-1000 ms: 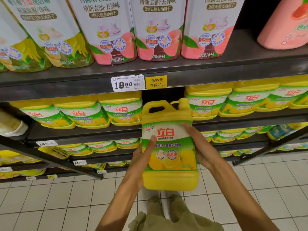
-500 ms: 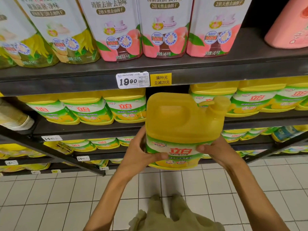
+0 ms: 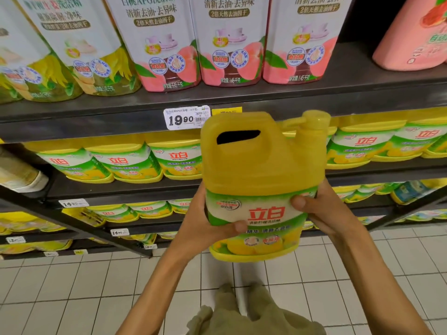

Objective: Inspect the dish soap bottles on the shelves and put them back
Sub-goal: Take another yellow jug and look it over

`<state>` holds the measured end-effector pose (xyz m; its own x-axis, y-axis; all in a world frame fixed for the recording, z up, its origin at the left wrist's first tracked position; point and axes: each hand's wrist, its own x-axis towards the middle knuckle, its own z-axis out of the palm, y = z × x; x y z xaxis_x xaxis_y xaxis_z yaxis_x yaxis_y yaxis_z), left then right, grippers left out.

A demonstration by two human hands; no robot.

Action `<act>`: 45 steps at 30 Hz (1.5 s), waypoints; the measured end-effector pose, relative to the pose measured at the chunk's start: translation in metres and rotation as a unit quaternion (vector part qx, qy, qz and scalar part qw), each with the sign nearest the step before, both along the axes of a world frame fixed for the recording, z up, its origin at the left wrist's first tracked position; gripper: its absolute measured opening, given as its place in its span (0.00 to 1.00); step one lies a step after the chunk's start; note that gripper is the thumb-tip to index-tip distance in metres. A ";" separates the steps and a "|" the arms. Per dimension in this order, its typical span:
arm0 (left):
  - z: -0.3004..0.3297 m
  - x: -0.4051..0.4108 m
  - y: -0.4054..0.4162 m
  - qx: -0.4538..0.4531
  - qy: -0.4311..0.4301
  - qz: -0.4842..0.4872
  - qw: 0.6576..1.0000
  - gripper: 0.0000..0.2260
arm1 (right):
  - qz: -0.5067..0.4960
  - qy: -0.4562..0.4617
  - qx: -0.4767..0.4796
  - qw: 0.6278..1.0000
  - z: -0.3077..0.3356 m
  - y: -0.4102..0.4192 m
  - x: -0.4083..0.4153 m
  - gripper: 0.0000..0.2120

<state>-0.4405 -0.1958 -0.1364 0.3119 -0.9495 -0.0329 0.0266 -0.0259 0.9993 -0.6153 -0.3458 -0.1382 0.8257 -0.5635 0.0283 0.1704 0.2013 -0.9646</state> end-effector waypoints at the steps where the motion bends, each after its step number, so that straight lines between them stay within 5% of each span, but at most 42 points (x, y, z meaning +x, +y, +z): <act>1: -0.004 -0.004 0.002 0.022 0.019 0.000 1.000 0.51 | -0.007 0.005 0.014 1.000 -0.008 0.002 -0.002 0.36; 4: -0.015 -0.016 0.002 0.104 0.082 0.040 0.990 0.45 | -0.051 0.058 0.086 0.993 -0.026 0.009 0.002 0.41; 9: -0.019 -0.025 -0.008 0.203 0.298 0.065 0.931 0.27 | -0.070 0.135 0.194 0.969 -0.040 0.007 0.013 0.32; 15: -0.015 -0.023 -0.012 0.232 0.338 0.060 0.910 0.23 | -0.008 0.177 0.221 0.959 -0.041 -0.005 0.008 0.22; 19: -0.013 -0.020 -0.010 0.240 0.371 0.070 0.894 0.21 | 0.004 0.199 0.239 0.950 -0.042 -0.014 0.007 0.24; 24: -0.004 -0.024 -0.010 0.238 0.322 0.088 0.912 0.22 | 0.013 0.212 0.231 0.950 -0.047 -0.016 0.009 0.27; 31: 0.008 -0.026 -0.017 0.231 0.011 0.151 0.961 0.25 | -0.069 0.137 0.275 0.949 -0.065 -0.001 0.037 0.33; 36: 0.010 -0.025 -0.013 0.197 -0.015 0.129 0.972 0.28 | -0.100 0.037 0.376 0.920 -0.085 0.007 0.042 0.34; 41: -0.005 -0.043 -0.010 0.160 0.047 0.090 0.982 0.33 | -0.134 0.034 0.281 0.950 -0.082 0.005 0.038 0.30; 45: -0.009 -0.037 -0.019 0.153 0.060 0.100 0.981 0.25 | -0.140 0.118 0.244 0.952 -0.072 0.001 0.039 0.30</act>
<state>-0.4773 -0.2144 -0.1458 0.4673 -0.8101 -0.3541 0.1777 -0.3063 0.9352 -0.5766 -0.3445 -0.2099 0.5927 -0.6606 -0.4608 0.0730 0.6138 -0.7861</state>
